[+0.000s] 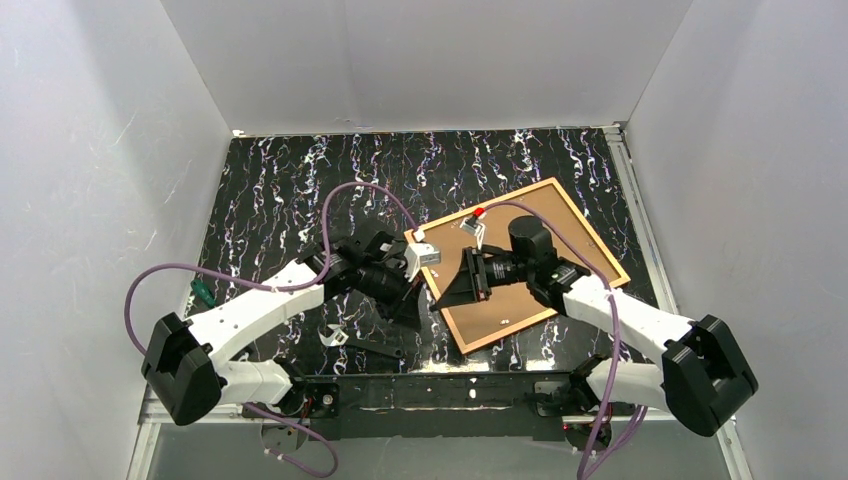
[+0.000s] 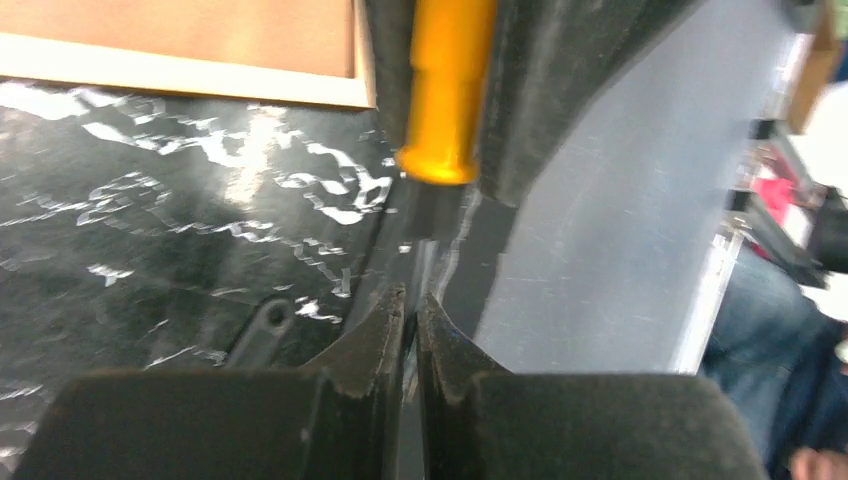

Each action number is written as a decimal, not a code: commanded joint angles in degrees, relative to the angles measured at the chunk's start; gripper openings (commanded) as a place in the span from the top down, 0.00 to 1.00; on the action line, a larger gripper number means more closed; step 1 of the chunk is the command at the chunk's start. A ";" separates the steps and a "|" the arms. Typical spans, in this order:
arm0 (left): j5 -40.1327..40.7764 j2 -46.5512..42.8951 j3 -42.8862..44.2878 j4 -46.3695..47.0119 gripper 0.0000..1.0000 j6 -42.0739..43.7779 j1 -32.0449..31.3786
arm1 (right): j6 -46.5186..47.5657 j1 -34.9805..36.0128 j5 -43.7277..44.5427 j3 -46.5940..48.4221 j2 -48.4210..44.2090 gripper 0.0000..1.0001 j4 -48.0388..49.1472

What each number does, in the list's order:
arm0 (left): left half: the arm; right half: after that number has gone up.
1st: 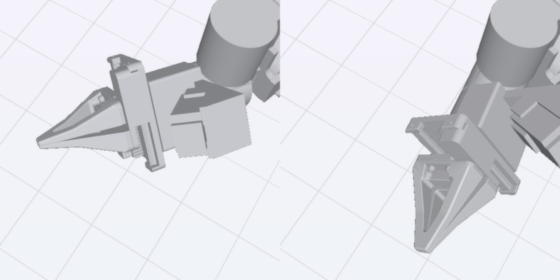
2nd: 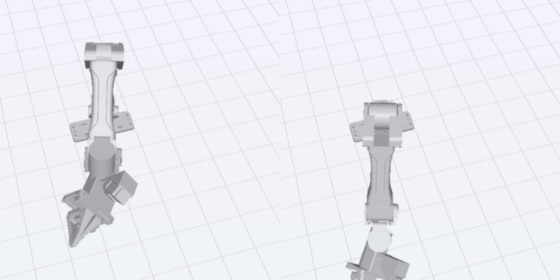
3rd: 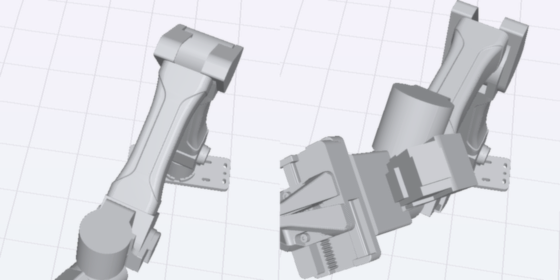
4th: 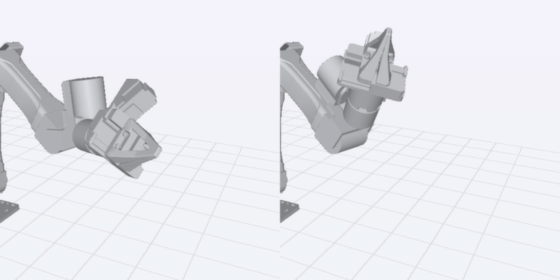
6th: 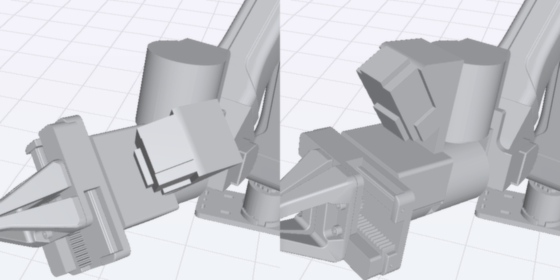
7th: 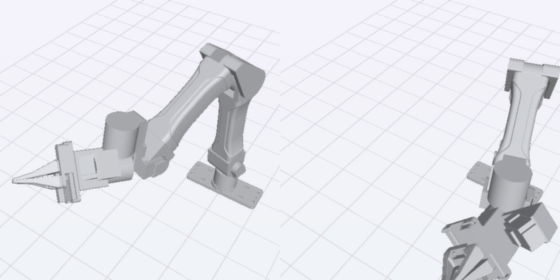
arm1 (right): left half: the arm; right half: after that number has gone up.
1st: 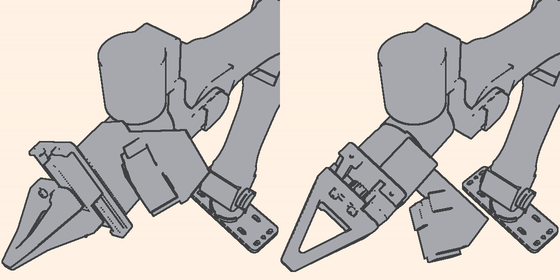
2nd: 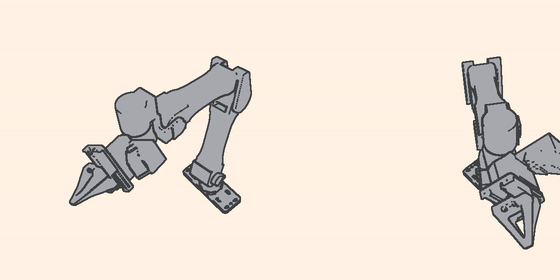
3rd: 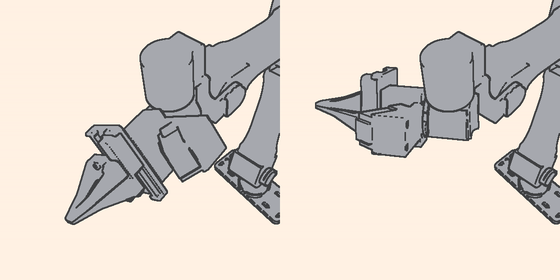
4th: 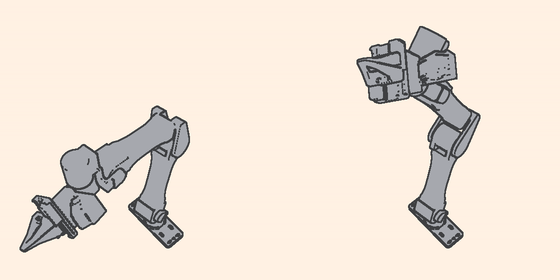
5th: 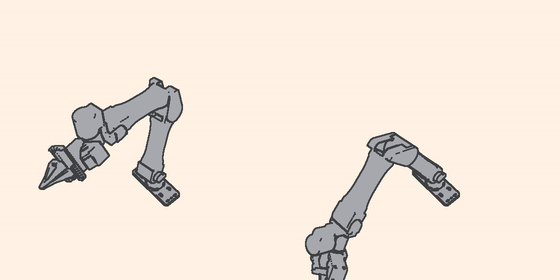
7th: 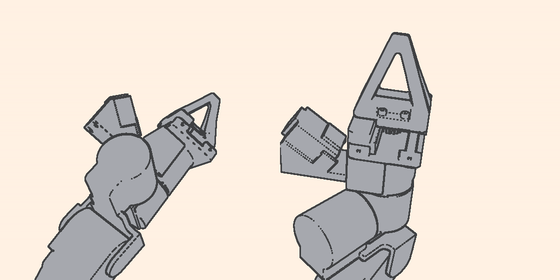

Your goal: Take the photo out of the frame

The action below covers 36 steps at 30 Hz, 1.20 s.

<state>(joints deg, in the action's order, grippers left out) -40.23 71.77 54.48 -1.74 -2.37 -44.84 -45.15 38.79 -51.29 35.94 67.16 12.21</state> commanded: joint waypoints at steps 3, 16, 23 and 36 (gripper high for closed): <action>26.30 -2.00 -4.37 -1.10 1.00 -5.82 0.76 | -2.26 -9.19 21.95 5.60 1.78 0.23 -12.02; 49.05 1.32 -3.51 -6.71 1.00 -23.78 23.85 | 6.82 -20.23 30.75 -0.65 -4.69 0.15 -25.21; 58.77 12.66 5.58 -16.38 1.00 -28.45 31.79 | 9.23 -20.19 31.05 0.56 -4.64 0.13 -27.42; 69.24 14.72 -2.03 -23.09 1.00 -39.69 36.14 | 9.13 -20.08 31.78 0.90 -5.43 0.11 -28.99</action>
<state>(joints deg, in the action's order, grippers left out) 24.86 88.51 55.83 -14.44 -35.83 -8.84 -36.14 18.50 -19.59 35.20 62.94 -16.78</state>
